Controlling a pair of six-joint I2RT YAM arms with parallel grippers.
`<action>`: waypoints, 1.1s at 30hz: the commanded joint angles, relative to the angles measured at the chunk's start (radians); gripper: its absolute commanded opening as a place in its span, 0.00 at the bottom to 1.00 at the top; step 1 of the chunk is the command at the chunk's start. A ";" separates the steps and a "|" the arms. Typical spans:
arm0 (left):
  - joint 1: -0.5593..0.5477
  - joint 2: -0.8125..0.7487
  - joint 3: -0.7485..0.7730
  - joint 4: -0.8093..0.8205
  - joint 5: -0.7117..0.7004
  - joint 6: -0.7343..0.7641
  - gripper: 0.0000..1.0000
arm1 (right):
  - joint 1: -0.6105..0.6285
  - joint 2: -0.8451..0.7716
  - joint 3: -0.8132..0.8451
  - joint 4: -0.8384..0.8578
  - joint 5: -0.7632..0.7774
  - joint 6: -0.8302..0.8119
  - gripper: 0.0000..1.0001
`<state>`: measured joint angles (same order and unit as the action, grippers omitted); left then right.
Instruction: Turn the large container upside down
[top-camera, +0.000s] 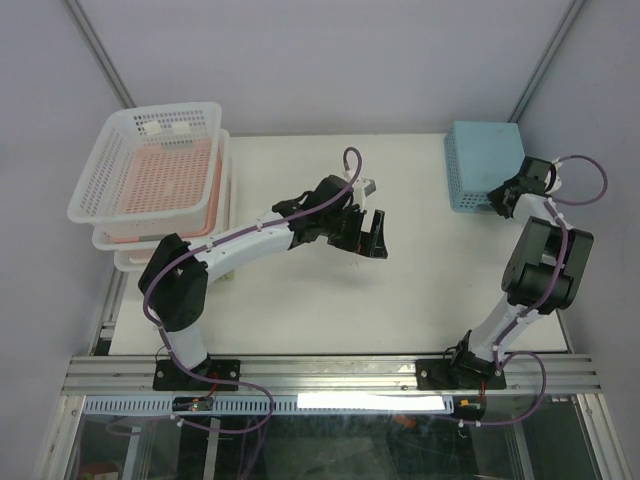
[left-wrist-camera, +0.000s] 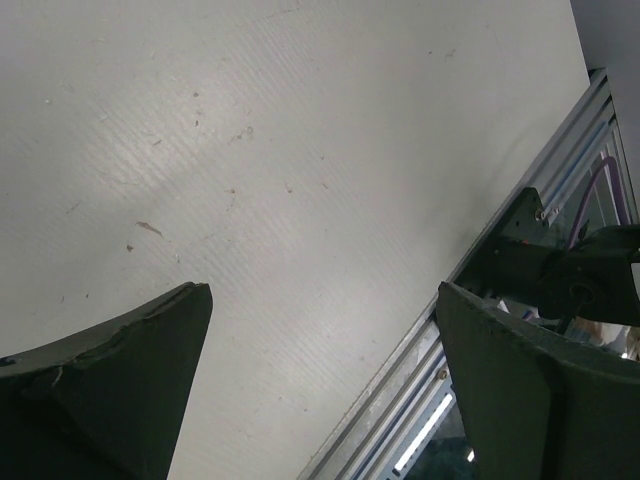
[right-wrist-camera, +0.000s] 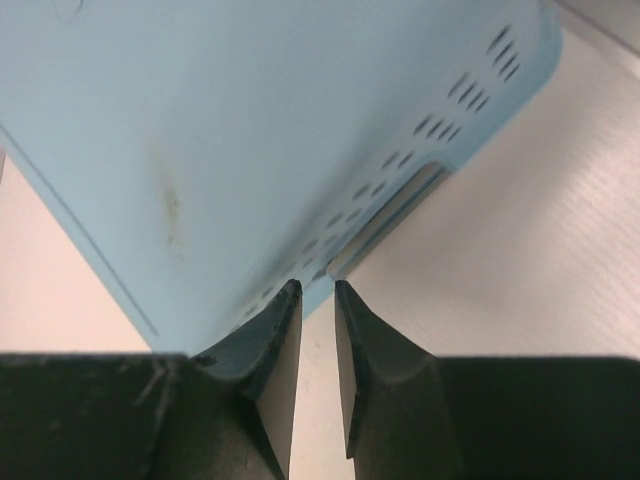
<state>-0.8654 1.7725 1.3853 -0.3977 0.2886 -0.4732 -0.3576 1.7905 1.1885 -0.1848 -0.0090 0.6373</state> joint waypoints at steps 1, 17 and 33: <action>-0.009 -0.086 0.066 0.004 -0.015 0.040 0.99 | 0.036 -0.138 -0.065 0.048 0.039 -0.008 0.24; 0.074 -0.138 0.820 -0.649 -0.704 0.175 0.99 | 0.420 -0.857 -0.414 -0.285 0.065 -0.018 0.62; 0.453 -0.208 0.677 -0.835 -0.844 0.128 0.97 | 0.425 -1.040 -0.376 -0.456 0.004 -0.048 0.67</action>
<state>-0.4248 1.5482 2.0827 -1.1870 -0.5011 -0.3546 0.0635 0.7471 0.7795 -0.6392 0.0139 0.6090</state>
